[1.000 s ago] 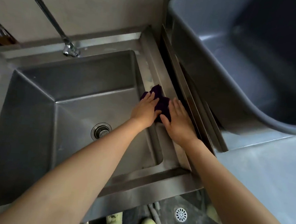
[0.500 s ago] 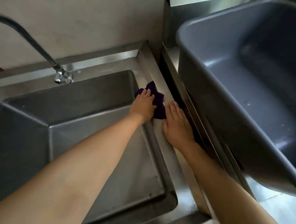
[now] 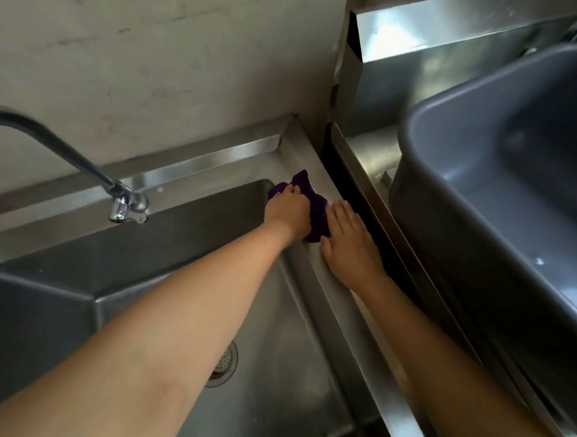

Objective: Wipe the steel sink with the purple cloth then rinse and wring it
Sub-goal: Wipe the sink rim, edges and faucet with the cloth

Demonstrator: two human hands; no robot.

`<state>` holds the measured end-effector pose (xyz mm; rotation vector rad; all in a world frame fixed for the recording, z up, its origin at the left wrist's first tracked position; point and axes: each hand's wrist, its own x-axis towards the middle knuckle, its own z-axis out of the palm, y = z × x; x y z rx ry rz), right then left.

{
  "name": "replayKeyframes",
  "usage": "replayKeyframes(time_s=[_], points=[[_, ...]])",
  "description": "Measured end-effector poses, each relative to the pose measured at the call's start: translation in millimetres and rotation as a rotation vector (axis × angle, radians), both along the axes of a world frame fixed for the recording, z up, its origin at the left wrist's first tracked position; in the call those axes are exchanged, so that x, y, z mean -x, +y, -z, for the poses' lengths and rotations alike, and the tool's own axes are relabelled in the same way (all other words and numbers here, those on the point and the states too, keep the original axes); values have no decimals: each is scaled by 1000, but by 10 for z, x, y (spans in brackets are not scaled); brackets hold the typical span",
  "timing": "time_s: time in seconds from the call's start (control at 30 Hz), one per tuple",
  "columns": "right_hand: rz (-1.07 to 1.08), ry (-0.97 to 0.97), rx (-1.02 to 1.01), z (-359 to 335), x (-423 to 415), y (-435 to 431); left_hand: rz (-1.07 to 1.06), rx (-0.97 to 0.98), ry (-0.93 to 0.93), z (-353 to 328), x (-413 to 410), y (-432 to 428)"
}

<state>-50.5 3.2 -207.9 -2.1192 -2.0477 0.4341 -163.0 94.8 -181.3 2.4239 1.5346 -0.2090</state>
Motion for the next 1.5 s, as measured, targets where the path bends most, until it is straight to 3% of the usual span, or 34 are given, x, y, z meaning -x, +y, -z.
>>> replayKeyframes(time_s=[0.87, 1.07, 1.37, 1.5], points=[[35, 9, 11, 2, 224, 1374, -56, -103, -84, 135, 202, 989], [1, -30, 49, -21, 242, 1399, -70, -82, -167, 125, 288, 916], [-126, -16, 62, -58, 303, 1219, -60, 21, -105, 89, 472, 604], [-136, 67, 31, -18, 324, 1128, -144, 55, -186, 88, 511, 548]])
